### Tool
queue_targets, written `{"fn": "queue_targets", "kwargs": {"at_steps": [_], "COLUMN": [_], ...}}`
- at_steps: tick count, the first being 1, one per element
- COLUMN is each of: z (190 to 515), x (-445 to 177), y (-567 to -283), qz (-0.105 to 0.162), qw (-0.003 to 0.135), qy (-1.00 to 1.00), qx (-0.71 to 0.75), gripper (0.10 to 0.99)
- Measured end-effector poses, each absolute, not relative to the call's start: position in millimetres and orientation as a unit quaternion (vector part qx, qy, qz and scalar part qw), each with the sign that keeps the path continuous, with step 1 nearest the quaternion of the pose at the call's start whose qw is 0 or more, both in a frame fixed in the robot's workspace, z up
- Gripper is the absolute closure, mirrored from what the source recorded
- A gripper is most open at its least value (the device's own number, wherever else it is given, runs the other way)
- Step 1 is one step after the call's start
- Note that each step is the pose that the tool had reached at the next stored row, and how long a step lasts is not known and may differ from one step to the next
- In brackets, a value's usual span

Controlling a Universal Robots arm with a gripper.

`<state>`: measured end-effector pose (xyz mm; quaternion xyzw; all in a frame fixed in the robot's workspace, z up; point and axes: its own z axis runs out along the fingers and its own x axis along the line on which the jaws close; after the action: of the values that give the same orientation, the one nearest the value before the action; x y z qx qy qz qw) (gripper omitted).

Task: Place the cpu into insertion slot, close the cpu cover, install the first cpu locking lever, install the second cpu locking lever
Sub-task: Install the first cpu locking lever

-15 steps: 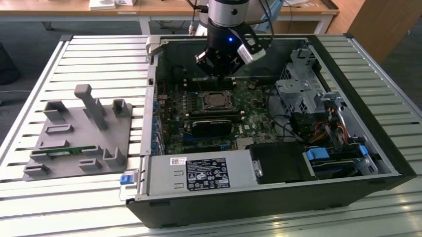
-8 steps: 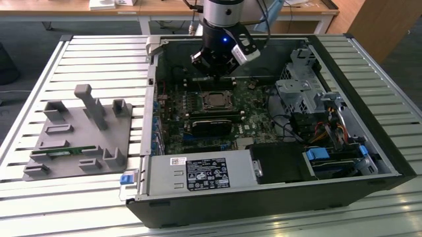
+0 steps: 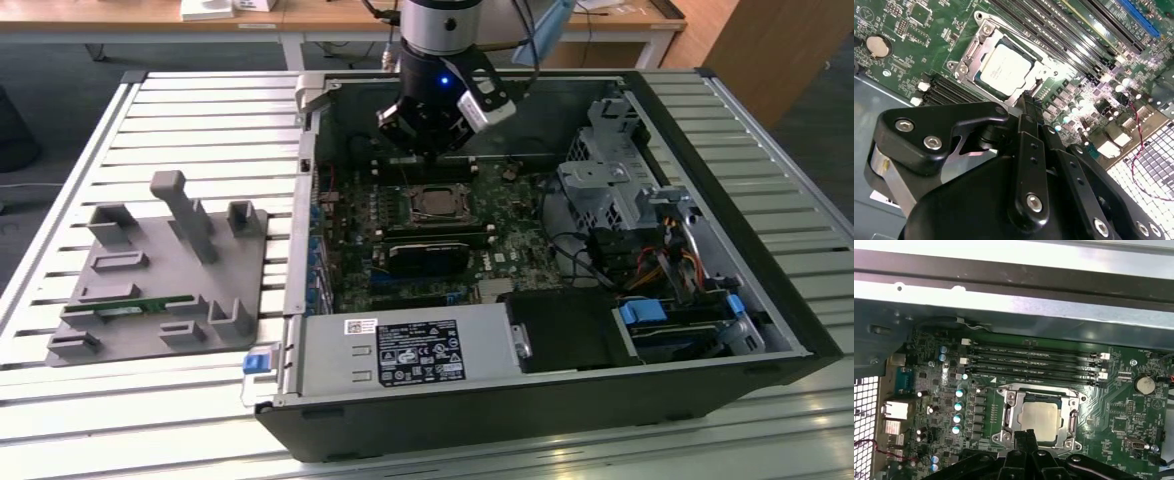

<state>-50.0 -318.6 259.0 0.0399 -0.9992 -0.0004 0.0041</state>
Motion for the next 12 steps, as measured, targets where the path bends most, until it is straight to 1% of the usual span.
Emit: {"fn": "queue_targets", "kwargs": {"at_steps": [5,12], "z": [259.0,258.7], "x": [-52.0,-70.1], "y": [-318.7,-318.7], "qz": [0.0,-0.001], "qw": [0.004,0.004], "qy": [-0.999,-0.999], "qx": [0.04,0.04], "gripper": [0.98,0.98]}}
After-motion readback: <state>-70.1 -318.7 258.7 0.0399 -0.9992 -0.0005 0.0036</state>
